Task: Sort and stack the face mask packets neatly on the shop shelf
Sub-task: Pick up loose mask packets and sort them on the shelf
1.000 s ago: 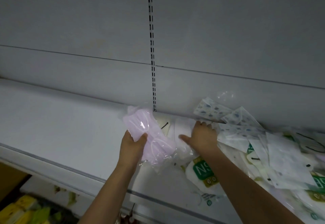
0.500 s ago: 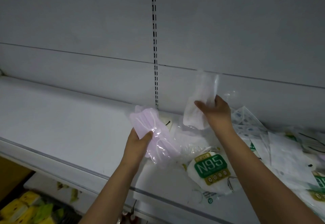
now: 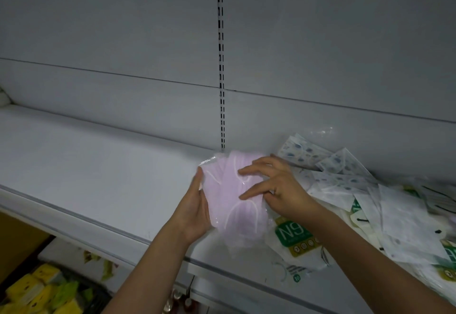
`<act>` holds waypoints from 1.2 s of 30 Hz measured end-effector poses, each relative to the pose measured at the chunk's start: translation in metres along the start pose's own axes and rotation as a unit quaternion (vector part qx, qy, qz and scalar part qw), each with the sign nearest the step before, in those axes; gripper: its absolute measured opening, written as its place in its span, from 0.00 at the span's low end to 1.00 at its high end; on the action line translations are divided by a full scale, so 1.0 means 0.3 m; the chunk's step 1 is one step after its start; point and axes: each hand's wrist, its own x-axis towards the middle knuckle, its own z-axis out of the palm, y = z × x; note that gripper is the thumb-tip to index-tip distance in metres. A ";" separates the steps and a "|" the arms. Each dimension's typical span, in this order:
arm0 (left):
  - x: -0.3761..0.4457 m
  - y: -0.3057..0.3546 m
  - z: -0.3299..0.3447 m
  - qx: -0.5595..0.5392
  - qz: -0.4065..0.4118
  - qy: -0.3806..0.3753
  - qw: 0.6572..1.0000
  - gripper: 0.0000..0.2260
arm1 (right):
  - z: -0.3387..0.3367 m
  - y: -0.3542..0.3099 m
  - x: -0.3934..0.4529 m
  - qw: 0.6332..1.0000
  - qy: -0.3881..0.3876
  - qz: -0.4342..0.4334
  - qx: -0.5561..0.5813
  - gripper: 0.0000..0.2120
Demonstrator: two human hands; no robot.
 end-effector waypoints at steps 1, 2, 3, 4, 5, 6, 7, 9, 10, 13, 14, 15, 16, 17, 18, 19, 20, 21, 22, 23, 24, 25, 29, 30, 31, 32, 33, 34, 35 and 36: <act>-0.001 -0.008 -0.005 0.031 0.009 -0.017 0.999 0.24 | 0.004 0.002 -0.003 1.000 -0.004 0.002 -0.015 0.26; -0.002 -0.020 -0.005 0.073 0.018 -0.020 0.997 0.21 | 0.010 0.003 -0.003 0.999 -0.009 0.004 -0.046 0.26; -0.001 -0.030 -0.011 0.118 0.029 0.001 0.993 0.20 | 0.019 0.009 -0.003 0.996 -0.013 0.020 -0.090 0.27; 0.001 -0.033 -0.013 0.154 0.046 0.036 0.986 0.20 | 0.029 0.021 -0.005 0.990 -0.016 0.063 -0.129 0.30; 0.002 -0.034 -0.017 0.176 0.066 0.076 0.979 0.19 | 0.037 0.040 -0.010 0.979 -0.020 0.133 -0.153 0.33; -0.001 -0.033 -0.017 0.185 0.084 0.109 0.973 0.17 | 0.044 0.065 -0.019 0.963 -0.023 0.221 -0.151 0.33; -0.004 -0.028 -0.022 0.189 0.103 0.129 0.968 0.15 | 0.047 0.091 -0.027 0.940 -0.019 0.314 -0.134 0.32; -0.011 -0.017 -0.041 0.186 0.133 0.160 0.960 0.13 | 0.055 0.139 -0.031 0.880 -0.031 0.460 -0.116 0.35; -0.016 -0.008 -0.051 0.181 0.143 0.169 0.958 0.12 | 0.058 0.147 -0.026 0.851 -0.067 0.502 -0.137 0.40; -0.039 0.012 -0.081 0.169 0.154 0.183 0.956 0.13 | 0.088 0.150 0.010 0.799 -0.164 0.537 -0.215 0.44; -0.045 0.013 -0.088 0.168 0.159 0.185 0.955 0.13 | 0.102 0.153 0.017 0.796 -0.170 0.541 -0.212 0.39; -0.051 0.012 -0.091 0.166 0.161 0.187 0.955 0.13 | 0.112 0.163 0.024 0.799 -0.160 0.546 -0.193 0.32; -0.056 0.011 -0.092 0.162 0.162 0.190 0.955 0.12 | 0.116 0.173 0.028 0.806 -0.136 0.551 -0.164 0.22; -0.060 0.009 -0.094 0.162 0.163 0.193 0.954 0.12 | 0.111 0.176 0.030 0.814 -0.105 0.557 -0.131 0.12; -0.064 0.008 -0.097 0.163 0.163 0.194 0.954 0.12 | 0.099 0.182 0.033 0.823 -0.071 0.554 -0.101 0.06; -0.069 0.009 -0.097 0.163 0.164 0.194 0.953 0.13 | 0.072 0.183 0.042 0.836 -0.036 0.542 -0.075 0.05; -0.073 0.012 -0.096 0.164 0.164 0.195 0.953 0.13 | 0.034 0.177 0.055 0.854 0.002 0.518 -0.053 0.07; -0.073 0.015 -0.099 0.165 0.163 0.193 0.953 0.14 | -0.008 0.163 0.073 0.869 0.044 0.491 -0.034 0.10; -0.073 0.018 -0.101 0.164 0.161 0.189 0.955 0.14 | -0.052 0.141 0.095 0.883 0.086 0.462 -0.009 0.11; -0.074 0.021 -0.098 0.161 0.160 0.184 0.956 0.13 | -0.093 0.113 0.121 0.889 0.125 0.438 0.034 0.10; -0.077 0.022 -0.087 0.157 0.157 0.176 0.959 0.13 | -0.126 0.079 0.145 0.890 0.160 0.415 0.099 0.08; -0.076 0.022 -0.079 0.154 0.155 0.167 0.962 0.12 | -0.148 0.039 0.166 0.887 0.181 0.386 0.177 0.06; -0.053 0.016 -0.033 0.122 0.121 0.140 0.975 0.13 | -0.147 -0.075 0.171 0.918 0.110 0.257 0.280 0.13; -0.051 0.019 -0.021 0.100 0.111 0.122 0.981 0.15 | -0.128 -0.083 0.156 0.931 0.070 0.239 0.268 0.13; -0.045 0.022 -0.015 0.076 0.097 0.099 0.987 0.19 | -0.106 -0.079 0.136 0.941 0.032 0.227 0.247 0.13; -0.044 0.023 -0.006 0.058 0.080 0.076 0.992 0.22 | -0.081 -0.071 0.113 0.950 -0.004 0.219 0.221 0.15; -0.045 0.021 -0.002 0.062 0.070 0.058 0.994 0.23 | -0.057 -0.060 0.087 0.956 -0.034 0.215 0.196 0.16; -0.046 0.017 0.004 0.087 0.066 0.042 0.993 0.20 | -0.035 -0.052 0.062 0.957 -0.058 0.218 0.182 0.18; -0.042 0.009 0.003 0.127 0.072 0.038 0.989 0.19 | -0.015 -0.048 0.042 0.955 -0.075 0.222 0.180 0.21; -0.040 0.000 0.005 0.172 0.082 0.048 0.981 0.19 | 0.000 -0.053 0.029 0.951 -0.080 0.235 0.181 0.25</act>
